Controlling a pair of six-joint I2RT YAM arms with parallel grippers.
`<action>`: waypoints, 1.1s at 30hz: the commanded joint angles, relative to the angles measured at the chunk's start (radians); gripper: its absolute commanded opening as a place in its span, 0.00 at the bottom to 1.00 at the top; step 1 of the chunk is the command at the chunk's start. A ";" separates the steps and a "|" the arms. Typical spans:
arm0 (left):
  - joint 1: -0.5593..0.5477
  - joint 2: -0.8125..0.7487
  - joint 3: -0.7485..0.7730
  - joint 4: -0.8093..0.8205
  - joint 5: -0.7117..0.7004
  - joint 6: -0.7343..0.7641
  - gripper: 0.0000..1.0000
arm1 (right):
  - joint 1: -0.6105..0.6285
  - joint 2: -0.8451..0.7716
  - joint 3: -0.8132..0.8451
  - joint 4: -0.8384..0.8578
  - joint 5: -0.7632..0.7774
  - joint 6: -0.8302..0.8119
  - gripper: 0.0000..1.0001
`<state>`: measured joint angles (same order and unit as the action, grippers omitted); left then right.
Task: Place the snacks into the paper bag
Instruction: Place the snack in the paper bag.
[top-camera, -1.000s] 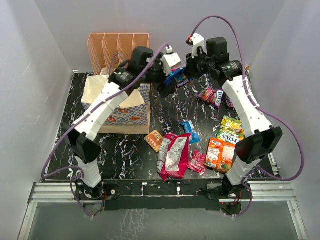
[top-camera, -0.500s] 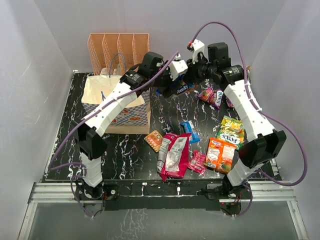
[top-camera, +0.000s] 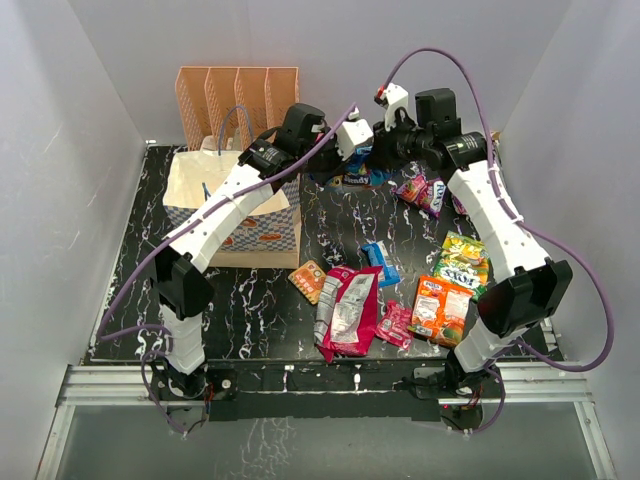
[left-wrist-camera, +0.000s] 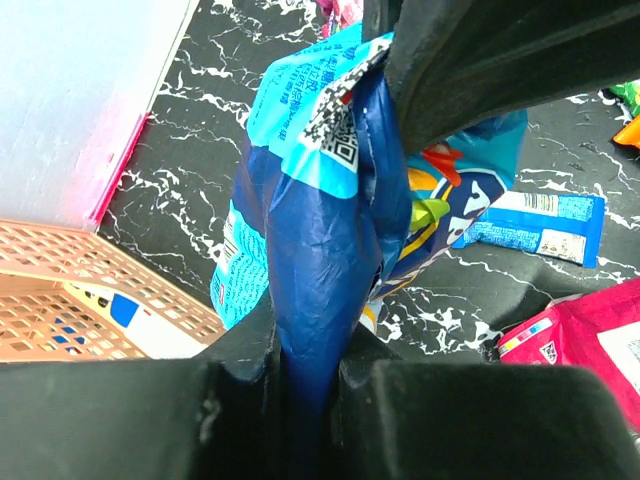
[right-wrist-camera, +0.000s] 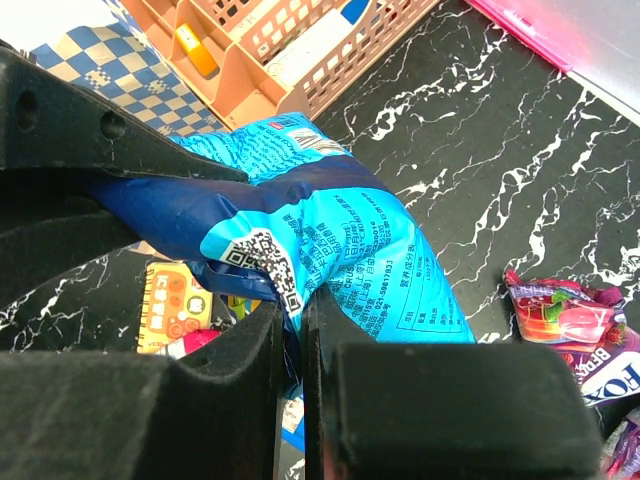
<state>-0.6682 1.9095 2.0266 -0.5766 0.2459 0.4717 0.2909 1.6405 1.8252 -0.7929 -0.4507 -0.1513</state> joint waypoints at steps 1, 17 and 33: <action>-0.010 -0.039 0.041 0.022 0.042 0.000 0.00 | -0.015 -0.069 0.002 0.158 -0.053 0.019 0.15; -0.010 -0.089 0.299 -0.076 0.011 -0.016 0.00 | -0.145 -0.182 0.072 0.031 -0.173 -0.089 0.90; -0.008 -0.237 0.519 -0.389 -0.250 0.205 0.00 | -0.249 -0.230 0.074 0.020 -0.197 -0.093 0.97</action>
<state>-0.6724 1.8072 2.4626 -0.9573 0.0860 0.6014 0.0563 1.4284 1.8870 -0.8070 -0.6315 -0.2440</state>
